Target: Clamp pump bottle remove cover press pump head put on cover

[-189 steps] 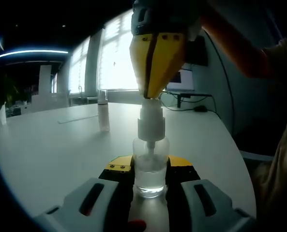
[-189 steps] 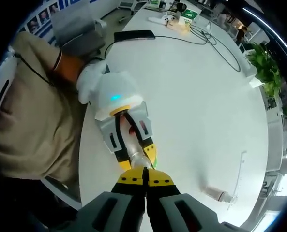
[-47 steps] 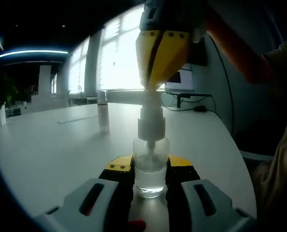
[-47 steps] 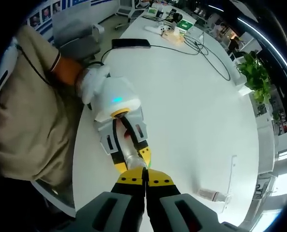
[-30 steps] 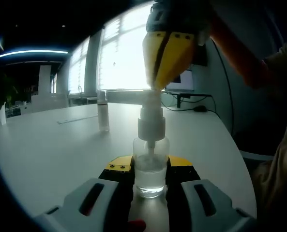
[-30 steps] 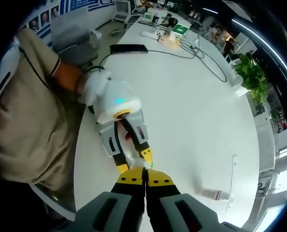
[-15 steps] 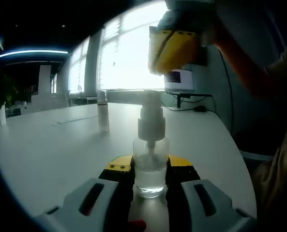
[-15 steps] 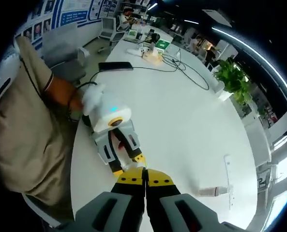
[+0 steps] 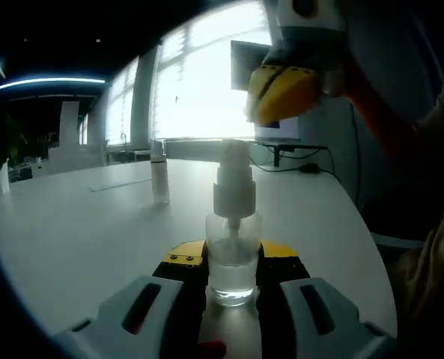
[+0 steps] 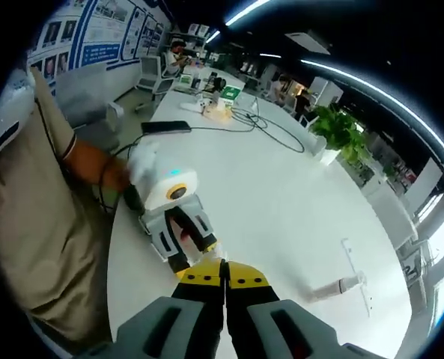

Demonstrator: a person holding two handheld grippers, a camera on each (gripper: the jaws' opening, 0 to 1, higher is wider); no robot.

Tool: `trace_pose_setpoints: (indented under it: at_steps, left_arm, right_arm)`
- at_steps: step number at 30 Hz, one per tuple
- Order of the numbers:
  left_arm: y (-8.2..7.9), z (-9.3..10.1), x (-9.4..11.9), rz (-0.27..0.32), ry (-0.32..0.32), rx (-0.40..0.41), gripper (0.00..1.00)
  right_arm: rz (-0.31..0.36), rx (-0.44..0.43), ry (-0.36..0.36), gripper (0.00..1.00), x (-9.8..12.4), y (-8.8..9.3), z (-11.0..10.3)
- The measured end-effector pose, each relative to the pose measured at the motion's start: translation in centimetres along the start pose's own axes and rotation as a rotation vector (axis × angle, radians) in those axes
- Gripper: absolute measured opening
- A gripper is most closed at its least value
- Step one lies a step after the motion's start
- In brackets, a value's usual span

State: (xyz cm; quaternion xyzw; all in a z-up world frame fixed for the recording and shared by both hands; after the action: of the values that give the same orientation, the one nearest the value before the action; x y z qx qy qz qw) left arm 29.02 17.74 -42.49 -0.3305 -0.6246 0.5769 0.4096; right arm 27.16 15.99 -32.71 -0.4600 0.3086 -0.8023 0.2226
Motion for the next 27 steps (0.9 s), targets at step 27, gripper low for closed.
trace_pose_setpoints:
  at_steps: [27]
  left_arm:
    - [0.0,-0.1,0.0,0.000,0.000,0.003,0.16]
  right_arm:
    - [0.230,-0.253,0.148,0.00,1.9,6.4,-0.5]
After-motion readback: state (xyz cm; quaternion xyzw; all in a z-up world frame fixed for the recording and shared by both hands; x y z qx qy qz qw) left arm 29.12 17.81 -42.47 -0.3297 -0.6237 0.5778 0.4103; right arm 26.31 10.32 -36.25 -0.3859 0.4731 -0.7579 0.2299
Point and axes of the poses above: the point that each gripper's makers call its tool centre point, and the gripper's own axes: x roughly backward along the fingers, z roughly to its right, y roughly out of its underside, the point moved 2 cm from there along x, roughly backward along the fingers, and after that the axes turned 4 degrees about y, right-handed, at the moved point
